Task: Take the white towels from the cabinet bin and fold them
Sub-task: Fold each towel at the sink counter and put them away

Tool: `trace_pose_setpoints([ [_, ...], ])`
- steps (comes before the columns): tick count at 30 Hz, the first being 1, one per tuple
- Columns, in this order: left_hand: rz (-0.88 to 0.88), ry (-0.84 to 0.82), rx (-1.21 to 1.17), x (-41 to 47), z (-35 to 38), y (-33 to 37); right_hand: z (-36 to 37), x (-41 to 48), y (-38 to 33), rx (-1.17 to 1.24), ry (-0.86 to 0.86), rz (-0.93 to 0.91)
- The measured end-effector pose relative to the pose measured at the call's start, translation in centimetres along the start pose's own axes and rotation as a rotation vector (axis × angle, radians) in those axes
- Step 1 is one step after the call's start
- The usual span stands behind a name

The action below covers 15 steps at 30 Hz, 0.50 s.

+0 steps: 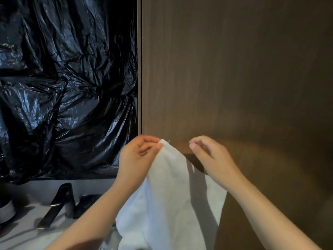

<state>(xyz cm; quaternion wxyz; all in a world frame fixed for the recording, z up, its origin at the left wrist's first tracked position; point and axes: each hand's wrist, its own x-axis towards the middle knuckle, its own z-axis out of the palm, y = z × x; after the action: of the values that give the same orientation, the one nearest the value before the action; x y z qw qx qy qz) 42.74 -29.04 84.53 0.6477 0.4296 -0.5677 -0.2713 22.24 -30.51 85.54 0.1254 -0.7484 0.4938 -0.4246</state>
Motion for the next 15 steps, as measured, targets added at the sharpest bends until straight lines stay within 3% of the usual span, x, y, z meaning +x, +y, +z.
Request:
trace_pose_setpoints([
  [4, -0.038, -0.077, -0.035, -2.1, 0.9, -0.5, 2.4, -2.7, 0.5, 0.165, -0.12, 0.069],
  [15, -0.096, -0.118, -0.041, -6.7, 1.3, -1.8, 3.7, -7.8, 1.4, 0.472, -0.155, 0.171],
])
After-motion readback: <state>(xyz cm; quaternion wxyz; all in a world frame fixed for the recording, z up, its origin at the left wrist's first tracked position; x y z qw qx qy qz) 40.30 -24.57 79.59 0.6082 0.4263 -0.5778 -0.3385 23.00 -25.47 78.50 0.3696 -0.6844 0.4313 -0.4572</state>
